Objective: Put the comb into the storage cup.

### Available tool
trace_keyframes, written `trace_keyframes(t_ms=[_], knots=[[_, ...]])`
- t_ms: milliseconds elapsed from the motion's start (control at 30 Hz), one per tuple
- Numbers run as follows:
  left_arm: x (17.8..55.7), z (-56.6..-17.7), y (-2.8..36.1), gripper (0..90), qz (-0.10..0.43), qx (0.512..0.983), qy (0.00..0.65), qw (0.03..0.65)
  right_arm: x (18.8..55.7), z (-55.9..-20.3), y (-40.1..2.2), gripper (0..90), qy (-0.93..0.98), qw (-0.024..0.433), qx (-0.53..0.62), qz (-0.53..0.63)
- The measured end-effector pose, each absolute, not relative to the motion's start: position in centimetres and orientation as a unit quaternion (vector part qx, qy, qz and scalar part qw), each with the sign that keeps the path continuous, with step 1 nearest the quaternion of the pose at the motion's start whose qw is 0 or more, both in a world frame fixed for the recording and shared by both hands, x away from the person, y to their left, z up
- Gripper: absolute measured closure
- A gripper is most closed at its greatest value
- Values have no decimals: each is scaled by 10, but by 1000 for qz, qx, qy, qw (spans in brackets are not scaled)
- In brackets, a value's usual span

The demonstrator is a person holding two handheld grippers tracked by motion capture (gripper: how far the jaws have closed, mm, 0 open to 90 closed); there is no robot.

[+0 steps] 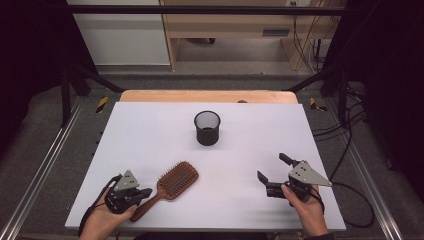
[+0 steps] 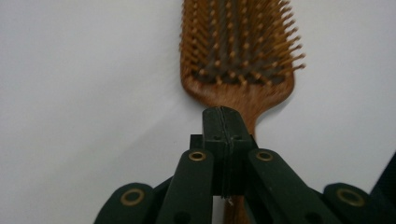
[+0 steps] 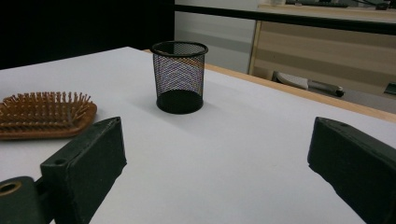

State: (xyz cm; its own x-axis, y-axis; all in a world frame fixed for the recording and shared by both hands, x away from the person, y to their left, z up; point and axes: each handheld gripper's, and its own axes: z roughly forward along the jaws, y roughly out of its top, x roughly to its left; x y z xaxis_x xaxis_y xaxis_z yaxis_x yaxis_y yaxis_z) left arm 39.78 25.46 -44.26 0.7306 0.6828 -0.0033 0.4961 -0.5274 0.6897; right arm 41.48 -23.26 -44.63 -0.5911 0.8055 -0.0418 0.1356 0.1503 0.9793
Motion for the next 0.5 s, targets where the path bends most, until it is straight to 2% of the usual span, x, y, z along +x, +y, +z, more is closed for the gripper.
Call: trace_keyframes(t_ms=[100,167,233,300,333,400,467,500], knots=[[396,-435,249,758,152,864,338,341,415,-446,-233,41,696,301,338,558],[396,-428,245,607,162,862,342,336,415,-446,-232,41,697,300,338,557],[397,-422,241,498,171,864,342,328,415,-446,-233,41,697,300,338,557],[400,-418,237,392,168,867,346,318,415,-446,-233,41,696,300,340,557],[402,-417,235,289,162,869,346,314,415,-446,-233,41,695,299,340,558],[404,-417,233,219,161,873,345,305,415,-446,-233,41,695,299,341,558],[406,-419,230,88,159,877,351,289,415,-447,-233,41,696,298,341,558],[407,-420,230,57,155,878,352,284,415,-447,-233,41,695,298,341,558]])
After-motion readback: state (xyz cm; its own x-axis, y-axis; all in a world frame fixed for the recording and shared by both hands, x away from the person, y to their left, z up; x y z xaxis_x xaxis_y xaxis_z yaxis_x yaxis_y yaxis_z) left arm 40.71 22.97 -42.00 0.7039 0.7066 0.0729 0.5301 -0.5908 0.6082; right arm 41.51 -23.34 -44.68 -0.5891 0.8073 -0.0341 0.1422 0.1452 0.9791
